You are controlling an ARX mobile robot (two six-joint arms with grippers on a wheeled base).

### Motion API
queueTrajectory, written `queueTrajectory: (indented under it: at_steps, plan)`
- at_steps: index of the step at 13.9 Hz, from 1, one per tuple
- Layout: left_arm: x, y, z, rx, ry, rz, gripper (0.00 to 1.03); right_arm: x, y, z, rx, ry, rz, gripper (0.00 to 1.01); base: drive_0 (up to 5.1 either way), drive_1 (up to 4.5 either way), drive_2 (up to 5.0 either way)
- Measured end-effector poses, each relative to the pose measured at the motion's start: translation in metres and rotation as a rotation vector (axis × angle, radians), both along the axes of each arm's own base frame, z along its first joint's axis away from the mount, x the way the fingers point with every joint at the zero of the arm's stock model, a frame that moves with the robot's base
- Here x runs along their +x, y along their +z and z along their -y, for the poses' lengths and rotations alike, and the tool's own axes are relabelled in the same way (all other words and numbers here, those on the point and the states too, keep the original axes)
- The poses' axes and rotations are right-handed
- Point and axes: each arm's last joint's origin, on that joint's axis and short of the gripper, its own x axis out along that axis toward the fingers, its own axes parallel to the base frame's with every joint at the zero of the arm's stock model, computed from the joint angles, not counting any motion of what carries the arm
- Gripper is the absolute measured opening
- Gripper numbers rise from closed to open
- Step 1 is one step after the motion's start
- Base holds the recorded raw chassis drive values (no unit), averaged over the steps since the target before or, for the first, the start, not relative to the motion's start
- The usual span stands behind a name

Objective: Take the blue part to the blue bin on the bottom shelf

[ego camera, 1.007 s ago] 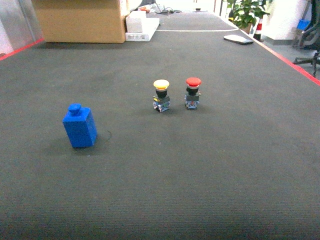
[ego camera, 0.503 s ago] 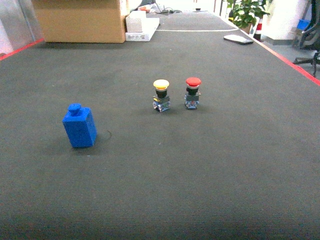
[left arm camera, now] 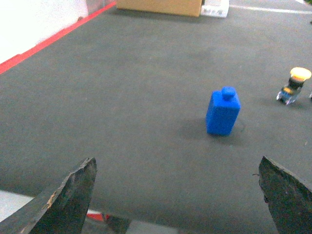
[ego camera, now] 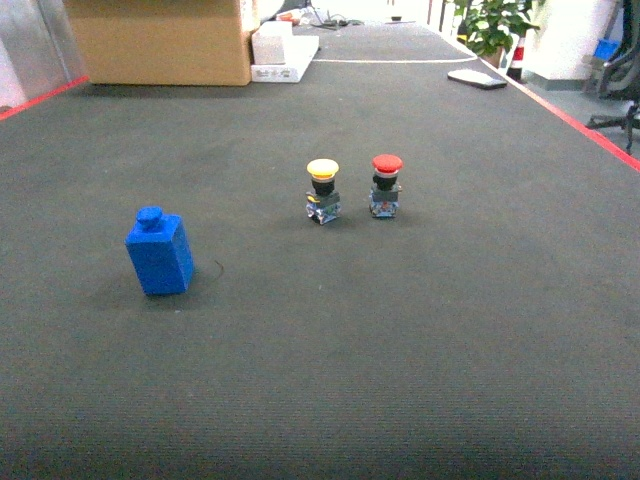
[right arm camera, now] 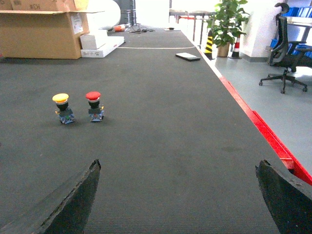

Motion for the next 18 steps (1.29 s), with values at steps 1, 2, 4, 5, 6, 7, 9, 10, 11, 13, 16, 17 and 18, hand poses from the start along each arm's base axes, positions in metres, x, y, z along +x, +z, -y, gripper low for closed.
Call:
queueTrajectory:
  at_steps: [1,2,4,5,6,7,9,10,11,13,16,17,18]
  plan:
    - [0.010,0.014,0.009,-0.010,-0.050,0.043,0.98,0.000,0.000,0.000,0.000,0.000,0.001,0.98,0.0,0.00,0.0]
    - [0.058,0.031,0.039,-0.018,-0.199,0.041,0.98,0.000,0.000,0.000,0.000,0.000,0.001,0.98,0.0,0.00,0.0]
    - [0.117,0.020,0.056,-0.004,-0.183,-0.056,0.98,0.000,0.000,0.000,0.000,0.000,0.001,0.98,0.0,0.00,0.0]
    - [0.129,0.014,0.058,-0.003,-0.184,-0.067,0.98,0.000,0.000,0.000,0.000,0.000,0.001,0.98,0.0,0.00,0.0]
    - [0.143,0.003,0.060,0.001,-0.185,-0.089,0.98,0.000,0.000,0.000,0.000,0.000,0.001,0.98,0.0,0.00,0.0]
    - [0.158,-0.017,0.060,0.011,-0.174,-0.144,0.98,0.000,0.000,0.000,0.000,0.000,0.001,0.98,0.0,0.00,0.0]
    - [0.179,-0.038,0.055,0.010,-0.144,-0.192,0.98,0.000,0.000,0.000,0.000,0.000,0.001,0.98,0.0,0.00,0.0]
    - [0.192,-0.043,0.054,0.006,-0.136,-0.187,0.98,0.000,0.000,0.000,0.000,0.000,0.001,0.98,0.0,0.00,0.0]
    - [0.203,-0.049,0.056,0.004,-0.144,-0.197,0.98,0.000,0.000,0.000,0.000,0.000,0.001,0.98,0.0,0.00,0.0]
    - [0.218,-0.061,0.058,0.008,-0.146,-0.238,0.98,0.000,0.000,0.000,0.000,0.000,0.001,0.98,0.0,0.00,0.0]
    - [0.239,-0.067,0.055,0.013,-0.135,-0.242,0.98,0.000,0.000,0.000,0.000,0.000,0.001,0.98,0.0,0.00,0.0]
    - [0.245,-0.072,0.055,0.021,-0.138,-0.249,0.98,0.000,0.000,0.000,0.000,0.000,0.001,0.98,0.0,0.00,0.0]
    - [0.249,-0.076,0.054,0.028,-0.136,-0.260,0.98,0.000,0.000,0.000,0.000,0.000,0.001,0.98,0.0,0.00,0.0]
